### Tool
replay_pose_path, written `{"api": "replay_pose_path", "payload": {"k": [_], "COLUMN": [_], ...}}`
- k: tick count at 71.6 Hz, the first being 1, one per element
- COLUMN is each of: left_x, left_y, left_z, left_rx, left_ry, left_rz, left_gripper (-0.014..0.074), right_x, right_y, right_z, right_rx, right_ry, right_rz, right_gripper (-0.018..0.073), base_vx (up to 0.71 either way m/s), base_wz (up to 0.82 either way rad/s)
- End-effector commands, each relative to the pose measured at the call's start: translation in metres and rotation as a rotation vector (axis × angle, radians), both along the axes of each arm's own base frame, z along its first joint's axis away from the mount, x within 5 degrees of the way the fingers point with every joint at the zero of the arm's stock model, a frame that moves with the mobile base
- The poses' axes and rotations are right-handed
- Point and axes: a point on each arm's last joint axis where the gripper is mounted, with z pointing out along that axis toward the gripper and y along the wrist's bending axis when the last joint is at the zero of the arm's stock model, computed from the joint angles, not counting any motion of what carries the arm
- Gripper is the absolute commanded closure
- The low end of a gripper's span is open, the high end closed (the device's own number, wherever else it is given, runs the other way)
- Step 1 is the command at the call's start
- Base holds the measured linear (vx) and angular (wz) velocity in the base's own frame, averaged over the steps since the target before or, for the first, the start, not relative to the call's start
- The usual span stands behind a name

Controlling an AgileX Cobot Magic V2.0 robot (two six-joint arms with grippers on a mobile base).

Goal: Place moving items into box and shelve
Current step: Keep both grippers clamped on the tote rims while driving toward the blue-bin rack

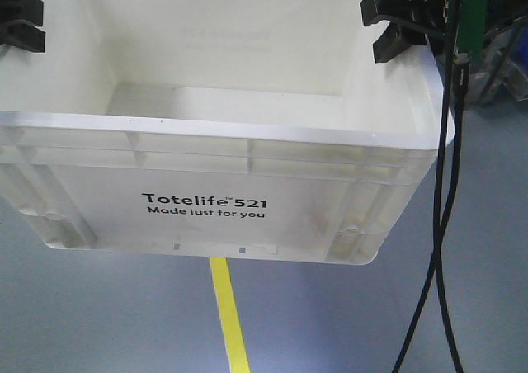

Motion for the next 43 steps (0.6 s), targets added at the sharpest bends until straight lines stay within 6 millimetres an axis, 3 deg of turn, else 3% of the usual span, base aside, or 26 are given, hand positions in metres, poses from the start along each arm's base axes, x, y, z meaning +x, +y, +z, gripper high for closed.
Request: {"api": "replay_pose_path", "payload": {"k": [1, 43], "left_x": [-0.0076, -0.0076], "left_y": [-0.0041, -0.0041], "left_z": [0.0348, 0.0348], "left_rx": [-0.088, -0.088], "left_ry": [-0.209, -0.209], "left_rz": [0.003, 0.003], "left_gripper": [0.0613, 0.0613], "right_x": [-0.0125, -0.0126], "right_y": [0.0024, 0.0024], "right_z": [0.0379, 0.0378], "right_rx": [0.115, 0.115], "right_ry": [-0.190, -0.189], "right_rz": [0.041, 0.041], "right_gripper": [0.0571, 0.0571], "base_vx": [0.44, 0.36], "base_wz": [-0.47, -0.58]}}
